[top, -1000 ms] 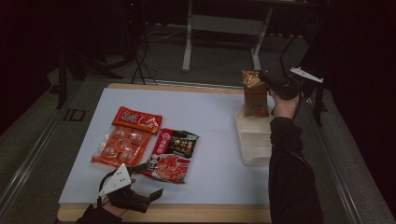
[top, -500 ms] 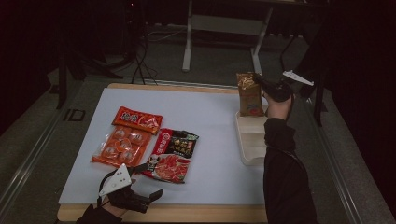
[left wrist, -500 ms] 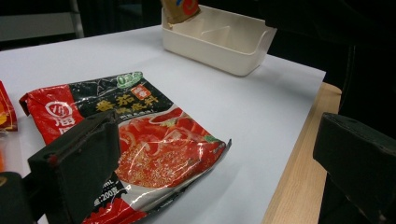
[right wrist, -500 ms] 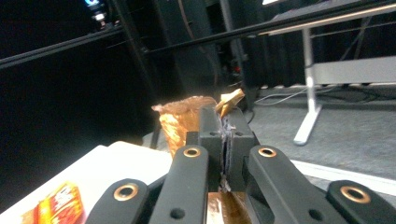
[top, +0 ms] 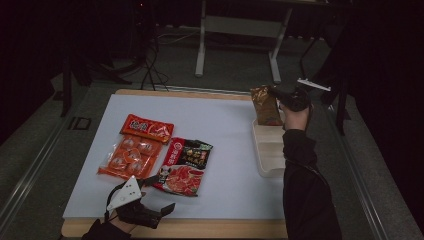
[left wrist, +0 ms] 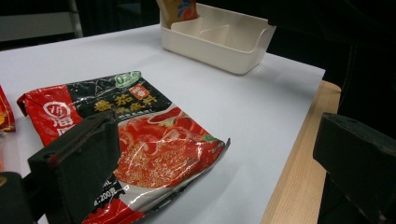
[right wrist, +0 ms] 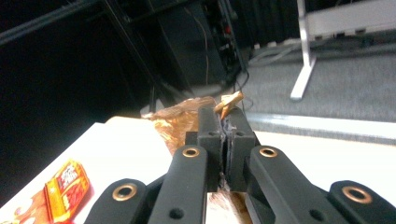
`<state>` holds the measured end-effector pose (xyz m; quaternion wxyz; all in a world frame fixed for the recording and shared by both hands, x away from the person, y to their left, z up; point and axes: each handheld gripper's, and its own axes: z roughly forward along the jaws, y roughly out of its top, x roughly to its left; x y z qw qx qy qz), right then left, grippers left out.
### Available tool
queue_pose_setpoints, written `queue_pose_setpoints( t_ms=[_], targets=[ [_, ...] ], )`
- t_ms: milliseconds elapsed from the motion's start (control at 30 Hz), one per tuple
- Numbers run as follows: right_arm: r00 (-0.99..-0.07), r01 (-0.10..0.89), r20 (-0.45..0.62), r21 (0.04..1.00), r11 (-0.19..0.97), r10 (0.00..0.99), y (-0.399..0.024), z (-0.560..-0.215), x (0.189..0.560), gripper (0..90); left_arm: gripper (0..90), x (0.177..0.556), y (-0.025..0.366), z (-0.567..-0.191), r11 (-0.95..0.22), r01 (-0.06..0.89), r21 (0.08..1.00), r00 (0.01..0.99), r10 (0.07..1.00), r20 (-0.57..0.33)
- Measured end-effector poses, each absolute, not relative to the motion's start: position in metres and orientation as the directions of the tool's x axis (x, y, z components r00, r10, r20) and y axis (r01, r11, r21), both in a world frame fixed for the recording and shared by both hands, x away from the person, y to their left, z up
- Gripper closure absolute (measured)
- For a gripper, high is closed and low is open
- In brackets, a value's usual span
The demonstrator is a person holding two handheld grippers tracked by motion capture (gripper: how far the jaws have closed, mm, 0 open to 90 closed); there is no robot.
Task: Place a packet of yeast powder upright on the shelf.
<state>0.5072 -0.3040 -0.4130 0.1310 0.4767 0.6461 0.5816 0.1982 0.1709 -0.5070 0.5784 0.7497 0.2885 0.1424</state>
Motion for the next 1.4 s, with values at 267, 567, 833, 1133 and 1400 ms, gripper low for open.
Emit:
queue_pose_setpoints(
  t_ms=[267, 567, 833, 1133, 1400],
  targets=[
    [-0.432, 0.523, 0.430, 0.836, -0.168, 0.793, -0.320, -0.424, 0.499, 87.2, 1.1, 0.198, 0.170, -0.507, -0.166, 0.269, 0.949, 0.793, 0.598, -0.120],
    [-0.392, 0.530, 0.406, 0.833, -0.158, 0.825, -0.335, -0.428, 0.489, 87.7, 1.1, 0.199, 0.169, -0.507, -0.169, 0.269, 0.948, 0.792, 0.598, -0.119],
    [-0.398, 0.514, 0.306, 0.855, -0.066, 0.865, -0.337, -0.422, 0.481, 75.1, 1.1, 0.200, 0.168, -0.507, -0.169, 0.268, 0.948, 0.794, 0.596, -0.119],
    [-0.346, 0.473, 0.174, 0.881, 0.011, 0.922, -0.341, -0.407, 0.467, 50.1, 1.1, 0.201, 0.168, -0.508, -0.167, 0.270, 0.948, 0.795, 0.595, -0.121],
    [-0.356, 0.419, 0.096, 0.906, 0.067, 0.930, -0.338, -0.391, 0.444, 31.1, 1.1, 0.202, 0.168, -0.508, -0.167, 0.272, 0.948, 0.794, 0.596, -0.123]
  ],
)
